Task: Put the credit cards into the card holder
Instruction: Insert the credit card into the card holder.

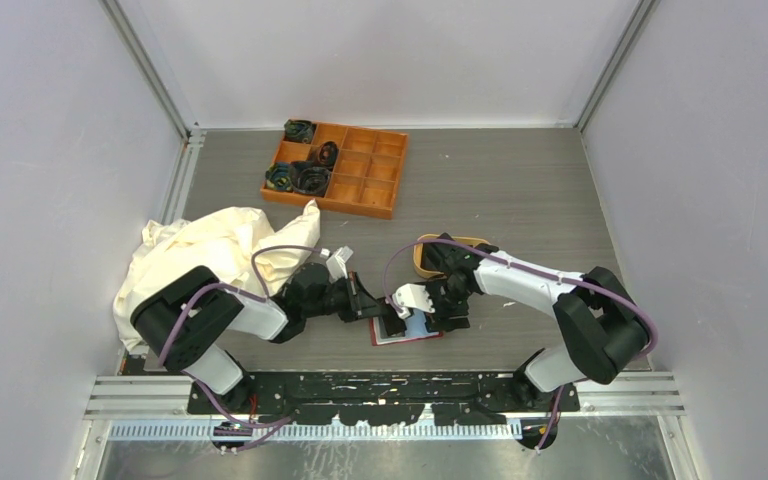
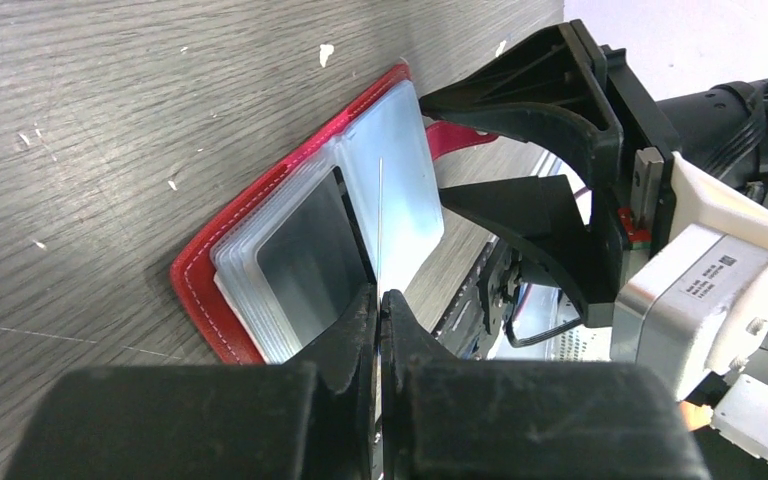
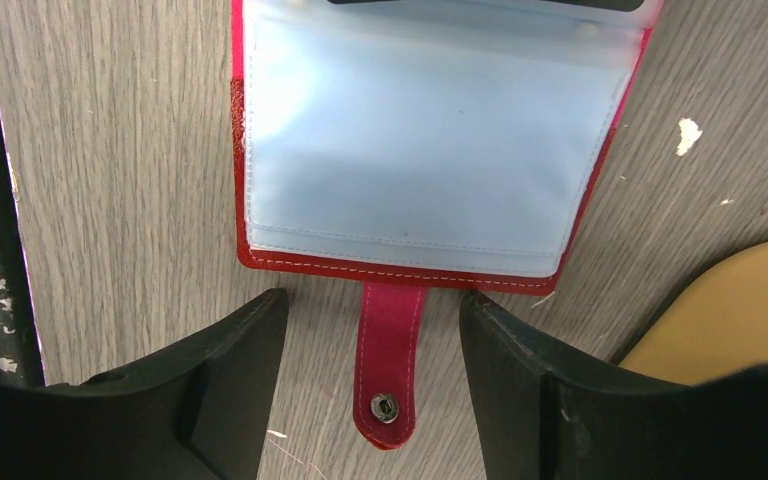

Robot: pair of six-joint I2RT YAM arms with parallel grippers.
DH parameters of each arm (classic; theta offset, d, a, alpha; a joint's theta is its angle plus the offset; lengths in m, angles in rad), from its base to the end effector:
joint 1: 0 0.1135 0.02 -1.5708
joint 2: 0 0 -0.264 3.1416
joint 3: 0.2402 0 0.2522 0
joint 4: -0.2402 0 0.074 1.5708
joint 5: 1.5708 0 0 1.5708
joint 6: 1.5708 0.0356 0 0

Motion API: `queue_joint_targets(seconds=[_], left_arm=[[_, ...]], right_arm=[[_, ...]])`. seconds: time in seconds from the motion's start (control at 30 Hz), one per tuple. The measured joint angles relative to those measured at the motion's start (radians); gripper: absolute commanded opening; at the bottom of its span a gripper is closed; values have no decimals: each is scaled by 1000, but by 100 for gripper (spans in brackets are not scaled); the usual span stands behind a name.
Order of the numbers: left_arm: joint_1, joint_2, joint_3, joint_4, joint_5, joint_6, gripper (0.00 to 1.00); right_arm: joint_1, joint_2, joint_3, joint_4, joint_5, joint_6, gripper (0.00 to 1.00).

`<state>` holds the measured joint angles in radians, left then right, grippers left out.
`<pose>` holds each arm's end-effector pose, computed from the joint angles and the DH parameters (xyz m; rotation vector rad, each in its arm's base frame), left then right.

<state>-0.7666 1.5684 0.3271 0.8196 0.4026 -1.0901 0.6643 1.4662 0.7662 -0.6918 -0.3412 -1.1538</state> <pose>0.1724 -0.1854 0.1214 -0.0711 2.3373 -1.4851 0.1797 0.1559 0.1583 -2.2816 1.7212 0.4155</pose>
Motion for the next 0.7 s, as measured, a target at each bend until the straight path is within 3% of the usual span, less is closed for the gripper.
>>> queue_joint_targets(seconds=[0.7], left_arm=[[-43, 27, 45, -78, -36, 0, 0]], right_arm=[[8, 9, 9, -4, 8, 6, 69]])
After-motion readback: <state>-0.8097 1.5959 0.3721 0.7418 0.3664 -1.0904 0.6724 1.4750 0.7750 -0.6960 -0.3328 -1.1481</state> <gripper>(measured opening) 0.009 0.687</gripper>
